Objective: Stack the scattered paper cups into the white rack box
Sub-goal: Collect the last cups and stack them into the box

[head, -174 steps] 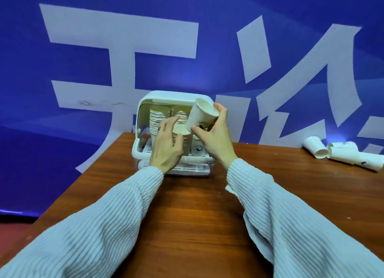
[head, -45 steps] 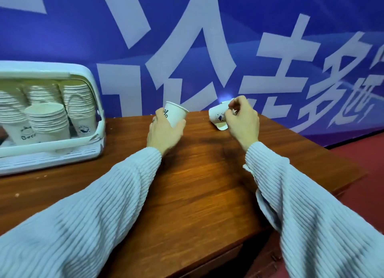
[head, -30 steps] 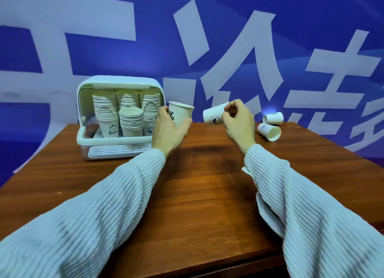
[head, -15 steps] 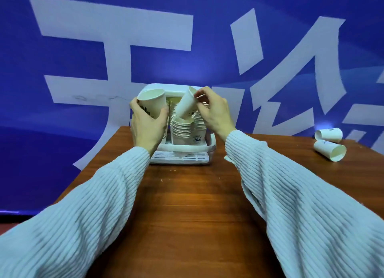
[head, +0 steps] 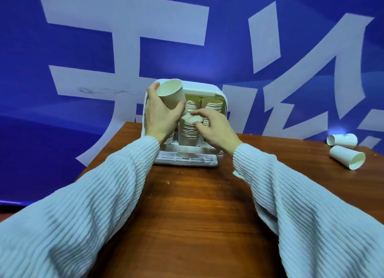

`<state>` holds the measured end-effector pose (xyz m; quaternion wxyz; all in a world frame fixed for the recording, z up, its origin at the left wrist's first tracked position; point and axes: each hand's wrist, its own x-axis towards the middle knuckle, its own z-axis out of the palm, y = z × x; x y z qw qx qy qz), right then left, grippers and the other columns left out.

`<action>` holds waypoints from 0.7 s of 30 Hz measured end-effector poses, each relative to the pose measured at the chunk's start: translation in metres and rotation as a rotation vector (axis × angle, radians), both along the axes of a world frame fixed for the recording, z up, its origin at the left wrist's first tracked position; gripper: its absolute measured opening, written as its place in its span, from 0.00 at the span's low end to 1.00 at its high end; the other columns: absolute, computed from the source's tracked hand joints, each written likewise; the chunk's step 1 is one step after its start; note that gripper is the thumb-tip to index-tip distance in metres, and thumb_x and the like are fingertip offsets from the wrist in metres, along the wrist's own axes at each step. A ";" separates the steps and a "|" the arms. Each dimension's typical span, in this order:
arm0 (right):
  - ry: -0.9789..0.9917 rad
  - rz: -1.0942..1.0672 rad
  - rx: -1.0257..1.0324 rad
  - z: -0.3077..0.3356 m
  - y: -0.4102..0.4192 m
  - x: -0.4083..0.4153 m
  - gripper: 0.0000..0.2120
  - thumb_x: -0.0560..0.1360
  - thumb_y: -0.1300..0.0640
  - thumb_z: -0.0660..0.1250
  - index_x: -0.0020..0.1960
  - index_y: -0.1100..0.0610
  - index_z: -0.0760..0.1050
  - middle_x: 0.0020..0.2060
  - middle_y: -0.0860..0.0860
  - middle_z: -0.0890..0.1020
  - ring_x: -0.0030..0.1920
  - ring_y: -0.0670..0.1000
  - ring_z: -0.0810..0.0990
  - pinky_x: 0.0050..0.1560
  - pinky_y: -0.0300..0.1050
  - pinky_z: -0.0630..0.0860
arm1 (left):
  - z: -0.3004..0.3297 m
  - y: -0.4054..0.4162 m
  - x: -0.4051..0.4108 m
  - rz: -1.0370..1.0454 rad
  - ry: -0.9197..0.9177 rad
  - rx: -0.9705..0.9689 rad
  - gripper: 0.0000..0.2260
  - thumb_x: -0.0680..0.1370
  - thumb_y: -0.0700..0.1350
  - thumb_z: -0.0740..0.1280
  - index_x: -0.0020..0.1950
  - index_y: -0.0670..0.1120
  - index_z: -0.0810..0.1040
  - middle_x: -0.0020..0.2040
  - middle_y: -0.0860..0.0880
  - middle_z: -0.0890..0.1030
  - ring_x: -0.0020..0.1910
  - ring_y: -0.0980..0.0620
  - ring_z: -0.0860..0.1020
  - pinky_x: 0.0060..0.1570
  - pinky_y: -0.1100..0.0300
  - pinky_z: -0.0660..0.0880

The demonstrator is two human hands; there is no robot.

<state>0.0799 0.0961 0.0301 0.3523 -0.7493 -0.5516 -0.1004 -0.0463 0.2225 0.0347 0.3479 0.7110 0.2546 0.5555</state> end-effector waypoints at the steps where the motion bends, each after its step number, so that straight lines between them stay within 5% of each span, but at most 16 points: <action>1: 0.036 -0.025 0.096 -0.001 -0.003 0.000 0.16 0.79 0.55 0.66 0.66 0.50 0.79 0.61 0.46 0.83 0.62 0.46 0.80 0.67 0.48 0.75 | 0.004 0.000 0.005 -0.006 0.002 0.006 0.35 0.72 0.53 0.76 0.74 0.48 0.64 0.66 0.46 0.75 0.61 0.48 0.75 0.56 0.60 0.72; 4: 0.172 -0.073 0.276 -0.005 -0.012 0.001 0.13 0.79 0.56 0.67 0.63 0.48 0.78 0.56 0.44 0.84 0.57 0.44 0.81 0.61 0.44 0.77 | 0.010 -0.004 0.019 -0.065 0.064 0.040 0.36 0.71 0.52 0.78 0.73 0.48 0.64 0.66 0.45 0.76 0.62 0.46 0.75 0.59 0.54 0.75; 9: 0.147 -0.091 0.208 -0.018 -0.029 0.007 0.13 0.79 0.53 0.66 0.64 0.47 0.77 0.55 0.42 0.83 0.55 0.43 0.81 0.57 0.46 0.79 | -0.003 -0.012 0.034 -0.059 0.387 0.234 0.36 0.71 0.53 0.75 0.76 0.48 0.65 0.69 0.44 0.75 0.66 0.43 0.75 0.64 0.47 0.74; 13: 0.161 -0.133 0.183 -0.025 -0.039 0.013 0.12 0.80 0.53 0.66 0.63 0.46 0.76 0.49 0.41 0.83 0.48 0.42 0.81 0.50 0.42 0.78 | -0.018 -0.012 0.031 0.080 0.582 0.312 0.34 0.76 0.67 0.60 0.75 0.48 0.70 0.67 0.45 0.76 0.66 0.42 0.72 0.65 0.43 0.69; 16: 0.181 -0.138 0.192 -0.029 -0.043 0.017 0.12 0.80 0.54 0.66 0.64 0.47 0.76 0.48 0.41 0.83 0.49 0.41 0.80 0.49 0.42 0.77 | -0.027 -0.007 0.025 0.104 0.659 0.288 0.32 0.80 0.67 0.49 0.74 0.49 0.73 0.68 0.44 0.75 0.68 0.41 0.70 0.65 0.40 0.65; 21: 0.204 -0.142 0.180 -0.034 -0.056 0.019 0.13 0.81 0.54 0.66 0.65 0.48 0.76 0.50 0.42 0.83 0.51 0.42 0.81 0.52 0.44 0.80 | -0.023 -0.012 0.021 0.111 0.726 0.295 0.27 0.81 0.63 0.53 0.74 0.50 0.73 0.74 0.44 0.71 0.73 0.40 0.64 0.70 0.40 0.60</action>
